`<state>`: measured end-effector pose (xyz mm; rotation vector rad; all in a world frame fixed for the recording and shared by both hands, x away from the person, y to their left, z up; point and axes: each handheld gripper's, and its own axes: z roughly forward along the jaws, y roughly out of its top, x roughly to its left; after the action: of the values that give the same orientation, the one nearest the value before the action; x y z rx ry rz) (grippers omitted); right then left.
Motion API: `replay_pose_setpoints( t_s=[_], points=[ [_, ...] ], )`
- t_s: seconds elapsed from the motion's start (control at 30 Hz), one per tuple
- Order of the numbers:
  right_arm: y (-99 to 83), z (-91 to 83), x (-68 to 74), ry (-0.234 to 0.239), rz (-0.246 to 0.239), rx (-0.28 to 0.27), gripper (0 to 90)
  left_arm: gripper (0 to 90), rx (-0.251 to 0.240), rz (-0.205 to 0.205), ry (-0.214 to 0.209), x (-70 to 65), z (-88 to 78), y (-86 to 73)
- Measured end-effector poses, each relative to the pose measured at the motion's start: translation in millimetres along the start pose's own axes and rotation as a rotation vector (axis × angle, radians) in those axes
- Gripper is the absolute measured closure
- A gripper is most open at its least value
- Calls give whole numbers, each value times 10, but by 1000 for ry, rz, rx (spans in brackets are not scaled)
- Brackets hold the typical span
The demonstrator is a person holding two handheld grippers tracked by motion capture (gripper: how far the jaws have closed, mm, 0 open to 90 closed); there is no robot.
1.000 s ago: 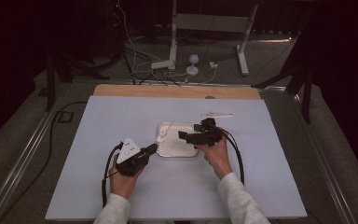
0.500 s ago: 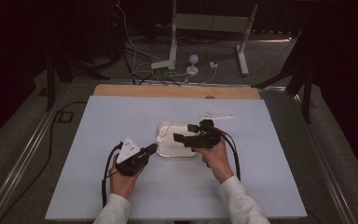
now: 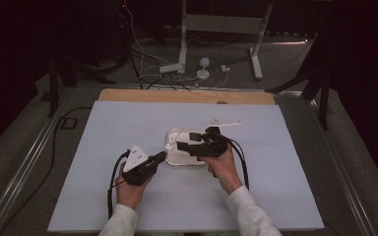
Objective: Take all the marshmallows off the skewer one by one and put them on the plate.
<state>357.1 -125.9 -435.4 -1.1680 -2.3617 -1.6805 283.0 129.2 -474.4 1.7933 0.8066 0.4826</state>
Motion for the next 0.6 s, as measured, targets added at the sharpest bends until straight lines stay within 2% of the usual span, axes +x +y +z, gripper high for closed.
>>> replay_pose_setpoints(
  t_s=[0.27,0.4,0.5,0.6],
  points=[
    [8,12,10,14,-25,4,384,898,-2,0,-3,1,2,-2],
    [-5,45,4,57,-20,14,463,898,-7,8,-15,-20,13,-2],
    [-11,74,8,72,-17,27,515,898,-10,21,-26,-38,17,-1],
    [-17,95,-3,89,11,32,555,898,-13,29,-24,-48,13,-1]
  ],
)
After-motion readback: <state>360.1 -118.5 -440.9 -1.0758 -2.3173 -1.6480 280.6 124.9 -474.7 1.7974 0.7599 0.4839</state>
